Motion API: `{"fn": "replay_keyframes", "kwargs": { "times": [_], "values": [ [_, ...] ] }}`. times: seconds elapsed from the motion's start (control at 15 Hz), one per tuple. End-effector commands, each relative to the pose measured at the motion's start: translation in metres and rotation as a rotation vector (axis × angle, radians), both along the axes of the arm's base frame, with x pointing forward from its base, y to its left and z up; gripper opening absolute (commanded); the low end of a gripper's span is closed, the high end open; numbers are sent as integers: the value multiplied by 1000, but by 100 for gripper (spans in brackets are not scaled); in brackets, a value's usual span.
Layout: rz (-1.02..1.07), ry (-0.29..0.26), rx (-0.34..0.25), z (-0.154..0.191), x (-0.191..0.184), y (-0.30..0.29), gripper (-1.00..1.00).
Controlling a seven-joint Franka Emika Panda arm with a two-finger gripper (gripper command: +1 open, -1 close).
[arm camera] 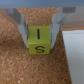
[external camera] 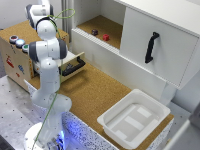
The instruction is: Grasp the yellow block, then turn it right
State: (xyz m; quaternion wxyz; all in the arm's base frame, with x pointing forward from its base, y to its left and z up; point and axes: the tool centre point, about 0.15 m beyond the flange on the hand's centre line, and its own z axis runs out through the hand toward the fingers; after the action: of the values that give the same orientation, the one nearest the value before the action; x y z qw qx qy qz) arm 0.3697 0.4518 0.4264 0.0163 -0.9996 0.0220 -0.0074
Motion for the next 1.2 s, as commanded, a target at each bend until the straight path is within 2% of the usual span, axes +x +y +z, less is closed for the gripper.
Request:
{"fn": "replay_keyframes", "kwargs": {
  "times": [0.0,0.2,0.33,0.53,0.67,0.73,0.8,0.93,1.0,1.13],
  "values": [
    [-35,17,57,3,-1,-4,100],
    [3,-71,39,24,-14,11,100],
    [35,-117,-36,50,-20,12,100],
    [117,-173,-82,79,-32,11,100],
    [180,-213,-75,89,-41,9,100],
    [211,-239,-45,90,-48,7,100],
    [270,-249,-53,93,-52,5,100],
    [449,-229,-19,99,-58,9,100],
    [548,-218,-45,107,-60,12,100],
    [813,-162,-181,122,-64,19,100]
  ]
}}
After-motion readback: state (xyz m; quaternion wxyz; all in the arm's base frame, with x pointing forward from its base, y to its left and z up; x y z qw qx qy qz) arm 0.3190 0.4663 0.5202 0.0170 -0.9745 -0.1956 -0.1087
